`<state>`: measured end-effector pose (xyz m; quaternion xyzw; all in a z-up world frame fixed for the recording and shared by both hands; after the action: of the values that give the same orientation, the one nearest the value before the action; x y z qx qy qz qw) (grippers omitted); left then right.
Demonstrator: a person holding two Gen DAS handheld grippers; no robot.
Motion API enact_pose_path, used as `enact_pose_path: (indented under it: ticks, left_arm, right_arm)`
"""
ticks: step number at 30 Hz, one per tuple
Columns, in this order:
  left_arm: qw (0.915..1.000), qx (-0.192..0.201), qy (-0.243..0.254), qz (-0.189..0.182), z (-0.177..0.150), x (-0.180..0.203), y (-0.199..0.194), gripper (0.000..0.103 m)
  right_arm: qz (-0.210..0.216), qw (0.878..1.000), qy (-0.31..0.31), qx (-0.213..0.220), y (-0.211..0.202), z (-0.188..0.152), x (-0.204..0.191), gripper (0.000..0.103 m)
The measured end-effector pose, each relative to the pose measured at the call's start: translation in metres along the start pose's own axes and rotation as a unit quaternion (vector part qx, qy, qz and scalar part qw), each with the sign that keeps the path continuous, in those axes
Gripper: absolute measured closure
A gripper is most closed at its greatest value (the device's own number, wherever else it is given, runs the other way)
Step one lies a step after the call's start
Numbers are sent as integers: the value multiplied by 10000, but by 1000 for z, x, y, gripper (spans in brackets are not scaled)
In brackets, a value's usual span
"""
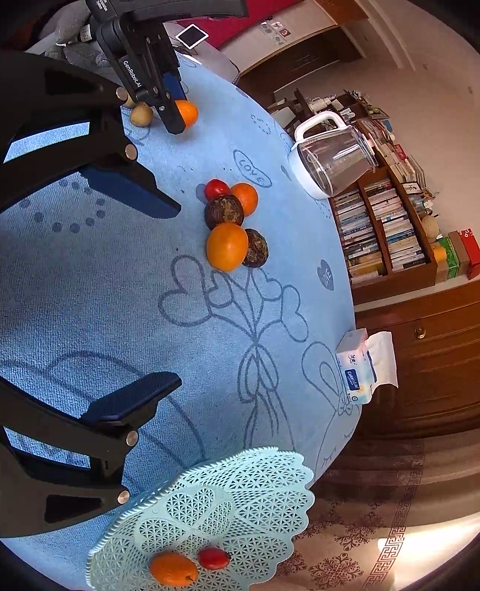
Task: Organize fruits
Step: 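Grasp a large orange with the right tool while the left tool grasps another orange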
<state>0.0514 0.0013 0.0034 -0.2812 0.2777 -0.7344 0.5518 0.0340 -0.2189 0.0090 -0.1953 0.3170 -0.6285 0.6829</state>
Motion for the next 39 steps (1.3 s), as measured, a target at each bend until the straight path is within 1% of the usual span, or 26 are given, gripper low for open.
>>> enact_pose_path:
  ticks: [6,9,14,15,17,19,21,23,25,26,27,34,39]
  left_arm:
    - [9997,214,-109,14,10,-10,-8,61]
    - [9995,260,-196,12,14,-17,-8,61]
    - [9992,267,-309,-26,15,-26,-5,61]
    - [9992,261,-310,-26,16,-27,-4,61]
    - [9991,263,-325,-32,16,-29,-4,61]
    - [9990,258,-352,-49,16,-32,-2,61]
    - [9990,247,-371,-54,16,-33,-1,61]
    - [9990,221,-386,-68,15,-34,1,61]
    - [9990,196,-384,-82,15,-34,3,61]
    - [9991,186,-381,-85,14,-34,4,61]
    - [9991,179,-380,-90,14,-34,4,61]
    - [9990,181,-407,-95,13,-35,5,61]
    - [9989,203,-408,-142,12,-34,5,61]
  right_arm:
    - [106,9996,-221,-146,15,15,-18,17]
    - [217,9989,-304,-291,30,20,-28,17]
    - [251,9975,-327,-568,57,25,-41,17]
    - [240,9974,-345,-587,61,27,-43,18]
    - [218,9969,-399,-636,71,30,-47,29]
    - [240,9961,-418,-738,80,31,-49,43]
    - [368,9956,-344,-793,86,33,-50,44]
    - [450,9955,-306,-778,87,35,-51,48]
    - [431,9957,-356,-742,87,35,-52,52]
    - [419,9958,-364,-729,87,35,-52,52]
    - [417,9959,-351,-724,87,35,-51,56]
    - [456,9963,-308,-658,78,29,-50,56]
    - [415,9978,-274,-446,64,24,-49,56]
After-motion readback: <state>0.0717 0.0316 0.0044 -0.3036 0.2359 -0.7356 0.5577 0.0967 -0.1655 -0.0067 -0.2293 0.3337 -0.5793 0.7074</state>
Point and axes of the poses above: each gripper's, at about its wrist camera, not at the fingertips, and y roughly the way its jaws point, x to its right, z to its top, the point moved 4 cm from there along y, roughly the way its jaws point, and after that the axes turned 5 degrees about -z, right-handed, at the moved point
